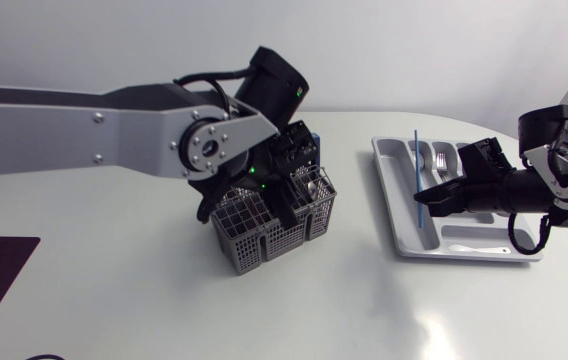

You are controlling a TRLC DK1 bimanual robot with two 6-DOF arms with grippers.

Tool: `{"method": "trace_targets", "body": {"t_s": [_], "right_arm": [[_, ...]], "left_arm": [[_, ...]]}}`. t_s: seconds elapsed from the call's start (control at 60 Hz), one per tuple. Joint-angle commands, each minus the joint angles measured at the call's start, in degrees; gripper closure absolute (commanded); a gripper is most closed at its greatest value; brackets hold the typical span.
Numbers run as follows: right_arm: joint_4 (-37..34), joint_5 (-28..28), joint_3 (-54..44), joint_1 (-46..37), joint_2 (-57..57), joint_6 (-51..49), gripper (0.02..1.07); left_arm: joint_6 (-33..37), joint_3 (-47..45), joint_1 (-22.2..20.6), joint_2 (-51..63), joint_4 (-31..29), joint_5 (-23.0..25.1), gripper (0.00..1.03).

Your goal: Unload the cutlery basket into the drawer organizer.

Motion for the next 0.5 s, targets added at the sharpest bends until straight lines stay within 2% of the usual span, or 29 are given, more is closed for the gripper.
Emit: {"method": "trace_targets", "body": {"t_s": [0.0,0.25,0.483], "right_arm": [[-0.35,-0.39,0.86,-0.38,1.43,0.77,1.00],[-0.44,0.23,3.41,-1.17,5.12,1.92,1.00],[-0.71,1.19,6.66,-2.23,11.89,3.67,0.99]], "left_arm": [[1.39,-2.98,-0.95,2.70,1.78,-1.63,0.84],[0.69,-3.60,-0.87,6.57,2.04,-3.13,0.85],[0.69,-1.31,-1.66,0.33,2.04,-3.04,0.84]]}}
